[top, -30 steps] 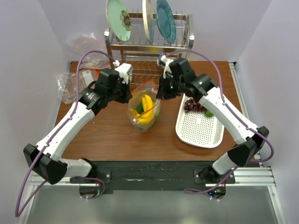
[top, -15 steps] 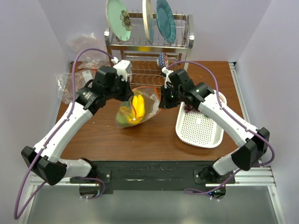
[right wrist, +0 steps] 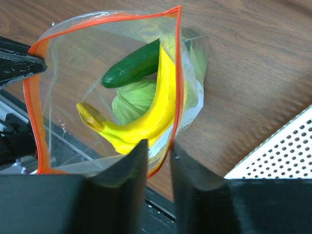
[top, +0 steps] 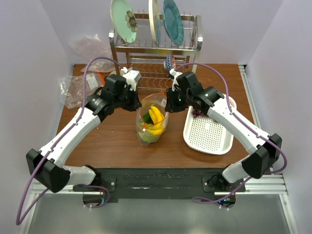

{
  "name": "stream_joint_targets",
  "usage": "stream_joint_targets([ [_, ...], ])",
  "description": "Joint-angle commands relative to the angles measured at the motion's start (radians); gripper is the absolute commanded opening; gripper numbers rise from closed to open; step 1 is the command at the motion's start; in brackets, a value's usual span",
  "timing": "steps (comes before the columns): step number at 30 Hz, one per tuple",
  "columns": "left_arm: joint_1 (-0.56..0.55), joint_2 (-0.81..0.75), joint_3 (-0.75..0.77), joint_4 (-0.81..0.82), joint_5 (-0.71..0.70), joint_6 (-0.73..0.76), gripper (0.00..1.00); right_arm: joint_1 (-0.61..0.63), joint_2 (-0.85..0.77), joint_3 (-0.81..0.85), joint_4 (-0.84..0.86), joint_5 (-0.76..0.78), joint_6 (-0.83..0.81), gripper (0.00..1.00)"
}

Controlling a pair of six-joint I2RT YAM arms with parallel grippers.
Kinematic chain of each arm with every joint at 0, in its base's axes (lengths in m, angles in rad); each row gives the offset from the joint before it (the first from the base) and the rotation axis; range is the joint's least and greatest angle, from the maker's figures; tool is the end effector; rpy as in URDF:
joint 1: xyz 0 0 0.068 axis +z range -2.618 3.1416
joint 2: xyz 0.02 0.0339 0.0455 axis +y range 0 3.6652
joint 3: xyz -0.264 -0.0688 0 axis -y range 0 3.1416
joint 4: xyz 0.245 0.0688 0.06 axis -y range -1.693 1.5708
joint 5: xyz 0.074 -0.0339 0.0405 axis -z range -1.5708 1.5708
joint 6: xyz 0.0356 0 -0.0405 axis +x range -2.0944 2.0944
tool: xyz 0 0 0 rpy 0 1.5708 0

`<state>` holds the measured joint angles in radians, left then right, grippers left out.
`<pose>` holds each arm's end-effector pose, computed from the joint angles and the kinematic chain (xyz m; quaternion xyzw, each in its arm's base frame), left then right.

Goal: Place the food in the zip-top bag and seal the zipper
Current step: Adjust the zipper food storage bag at the center of the board, then pick up the fake fruit from the bin.

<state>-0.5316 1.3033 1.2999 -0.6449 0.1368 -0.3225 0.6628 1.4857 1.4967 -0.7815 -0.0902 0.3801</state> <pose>0.2411 -0.1474 0.3613 0.1235 0.8854 -0.2396 0.3788 0.2506 0.1997 0.3630 -0.1470 0.9084 0.2299 0.3168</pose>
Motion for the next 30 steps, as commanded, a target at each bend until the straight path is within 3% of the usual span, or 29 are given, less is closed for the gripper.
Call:
stream_joint_targets([
  [1,0.001,-0.001,0.058,0.03,-0.04,0.002,0.0,-0.009,-0.064,0.013,0.005,0.064,0.0,0.36],
  [8,0.002,0.022,0.073,0.004,-0.089,0.005,0.0,-0.14,-0.174,0.007,-0.082,0.075,-0.033,0.4],
  [15,0.005,0.019,0.076,0.004,-0.097,0.022,0.0,-0.31,-0.285,-0.127,-0.104,0.15,-0.044,0.46],
  [23,0.005,-0.016,0.03,0.045,-0.043,0.036,0.0,-0.523,-0.205,-0.352,0.033,0.331,0.014,0.44],
  [30,0.005,-0.058,-0.004,0.074,-0.036,0.034,0.0,-0.661,-0.07,-0.392,0.189,0.377,0.0,0.44],
])
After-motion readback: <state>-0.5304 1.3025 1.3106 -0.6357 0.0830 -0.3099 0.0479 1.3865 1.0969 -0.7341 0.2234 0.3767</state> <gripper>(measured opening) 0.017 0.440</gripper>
